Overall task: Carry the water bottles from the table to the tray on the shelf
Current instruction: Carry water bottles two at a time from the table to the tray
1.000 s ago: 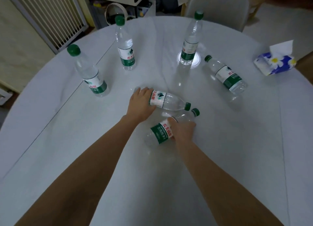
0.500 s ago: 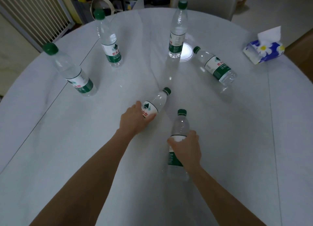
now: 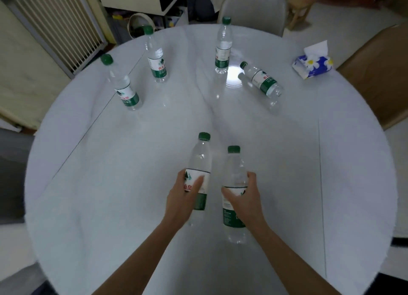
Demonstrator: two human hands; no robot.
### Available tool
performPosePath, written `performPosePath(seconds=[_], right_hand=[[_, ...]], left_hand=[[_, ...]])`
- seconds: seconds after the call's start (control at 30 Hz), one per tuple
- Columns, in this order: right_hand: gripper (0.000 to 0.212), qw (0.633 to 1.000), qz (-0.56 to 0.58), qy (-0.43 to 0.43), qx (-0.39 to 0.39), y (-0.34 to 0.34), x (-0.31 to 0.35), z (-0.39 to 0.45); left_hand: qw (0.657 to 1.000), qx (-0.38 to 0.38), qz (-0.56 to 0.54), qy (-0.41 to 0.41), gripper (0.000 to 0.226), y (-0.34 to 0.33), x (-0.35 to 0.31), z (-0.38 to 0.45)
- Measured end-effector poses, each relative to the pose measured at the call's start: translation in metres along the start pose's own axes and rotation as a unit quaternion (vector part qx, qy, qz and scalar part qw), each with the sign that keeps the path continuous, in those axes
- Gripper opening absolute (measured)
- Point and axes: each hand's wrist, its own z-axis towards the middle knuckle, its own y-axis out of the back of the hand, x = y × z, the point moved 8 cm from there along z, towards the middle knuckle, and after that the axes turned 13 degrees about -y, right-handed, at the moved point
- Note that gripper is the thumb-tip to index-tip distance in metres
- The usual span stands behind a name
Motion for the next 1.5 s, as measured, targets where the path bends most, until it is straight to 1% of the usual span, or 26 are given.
performPosePath(seconds=[0.13, 0.27, 0.37, 0.47, 0.53, 0.6, 0.67, 0.73, 0.9, 0.97, 1.07, 1.17, 1.27, 1.33, 1.4, 1.43, 1.5], right_hand=[[0.057, 0.998, 0.046, 0.026, -0.025, 0.014, -0.016, -0.08], [0.061, 0.993, 0.071, 0.042, -0.081, 0.032, -0.052, -0.171], [0.058, 0.987, 0.084, 0.038, -0.133, 0.054, -0.091, -0.243], [0.055, 0.974, 0.113, 0.015, -0.194, 0.087, -0.138, -0.314], [0.052, 0.958, 0.14, 0.012, -0.248, 0.117, -0.17, -0.36], [0.048, 0.938, 0.165, 0.003, -0.305, 0.148, -0.207, -0.406], [0.048, 0.916, 0.19, -0.01, -0.354, 0.179, -0.246, -0.452], [0.048, 0.89, 0.216, -0.024, -0.401, 0.209, -0.289, -0.5], [0.046, 0.819, 0.274, -0.053, -0.502, 0.277, -0.411, -0.643], [0.045, 0.781, 0.298, -0.069, -0.545, 0.302, -0.471, -0.711], [0.043, 0.72, 0.326, -0.098, -0.605, 0.331, -0.561, -0.818], [0.043, 0.656, 0.347, -0.115, -0.66, 0.353, -0.635, -0.919], [0.043, 0.584, 0.371, -0.129, -0.711, 0.366, -0.698, -1.008], [0.043, 0.54, 0.38, -0.137, -0.738, 0.375, -0.736, -1.057], [0.042, 0.499, 0.387, -0.146, -0.761, 0.382, -0.772, -1.1], [0.042, 0.487, 0.388, -0.15, -0.768, 0.385, -0.783, -1.114], [0.041, 0.445, 0.386, -0.166, -0.79, 0.396, -0.816, -1.153]], left_hand=[[0.996, 0.015, -0.076, -0.035, 0.032, 0.005, -0.028, -0.081], [0.99, 0.045, -0.116, -0.07, 0.028, 0.008, -0.035, -0.162], [0.983, 0.078, -0.137, -0.091, 0.029, 0.001, -0.035, -0.223], [0.976, 0.129, -0.14, -0.109, 0.03, -0.021, -0.044, -0.284], [0.967, 0.173, -0.133, -0.132, 0.029, -0.044, -0.054, -0.326], [0.953, 0.233, -0.123, -0.148, 0.032, -0.073, -0.066, -0.372], [0.932, 0.305, -0.116, -0.156, 0.036, -0.108, -0.076, -0.423], [0.908, 0.369, -0.1, -0.171, 0.039, -0.142, -0.088, -0.482], [0.825, 0.515, -0.11, -0.206, 0.03, -0.233, -0.103, -0.652], [0.795, 0.553, -0.1, -0.228, 0.031, -0.271, -0.104, -0.727], [0.746, 0.613, -0.094, -0.241, 0.02, -0.324, -0.1, -0.853], [0.695, 0.669, -0.101, -0.243, 0.024, -0.363, -0.096, -0.979], [0.635, 0.729, -0.09, -0.238, 0.03, -0.392, -0.087, -1.095], [0.588, 0.765, -0.078, -0.252, 0.036, -0.41, -0.084, -1.166], [0.542, 0.795, -0.078, -0.261, 0.038, -0.429, -0.08, -1.233], [0.525, 0.805, -0.081, -0.264, 0.038, -0.436, -0.078, -1.257], [0.476, 0.834, -0.085, -0.266, 0.038, -0.454, -0.074, -1.321]])
